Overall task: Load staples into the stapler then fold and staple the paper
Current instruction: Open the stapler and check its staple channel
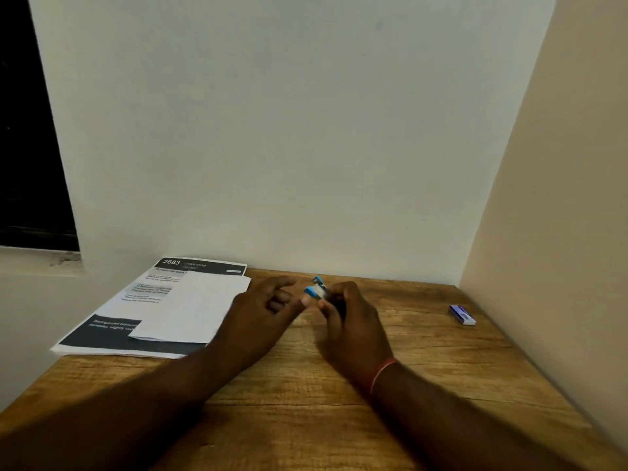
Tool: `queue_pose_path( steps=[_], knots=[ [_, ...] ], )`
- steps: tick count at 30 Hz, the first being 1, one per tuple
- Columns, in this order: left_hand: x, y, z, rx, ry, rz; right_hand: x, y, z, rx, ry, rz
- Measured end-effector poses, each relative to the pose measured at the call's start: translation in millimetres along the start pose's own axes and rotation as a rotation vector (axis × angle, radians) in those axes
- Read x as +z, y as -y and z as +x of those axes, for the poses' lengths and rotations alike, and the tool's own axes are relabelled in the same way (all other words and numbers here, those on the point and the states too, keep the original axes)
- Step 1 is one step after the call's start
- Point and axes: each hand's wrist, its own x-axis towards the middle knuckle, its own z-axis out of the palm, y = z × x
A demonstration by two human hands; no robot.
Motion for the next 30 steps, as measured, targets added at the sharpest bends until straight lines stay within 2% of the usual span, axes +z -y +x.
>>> queue_pose_path(
  steps=[3,9,13,19,30],
  knots=[
    [1.0,2.6,2.9,-0.054,0.012,-0.314,7.1,10.7,-4.3,-0.057,-0.001,0.106],
    [1.1,7.4,2.5,-0.049,0.089,-0.408,3.8,15.6,-5.3,-0.036,0.052,0.196],
    [-2.8,8.8,0.2,-0.022,0.096,-0.325,3.0,13.4,-4.8,0.014,0.089,0.282],
    [-10.4,2.8,-2.6,0.133,0.102,-0.067,-10.4,11.5,-6.1,0.048,0.204,0.390],
    [-15.4,0.1,-3.2,0.073,0.084,-0.106,-19.5,11.7,-3.0,0.019,0.199,0.415]
  ],
)
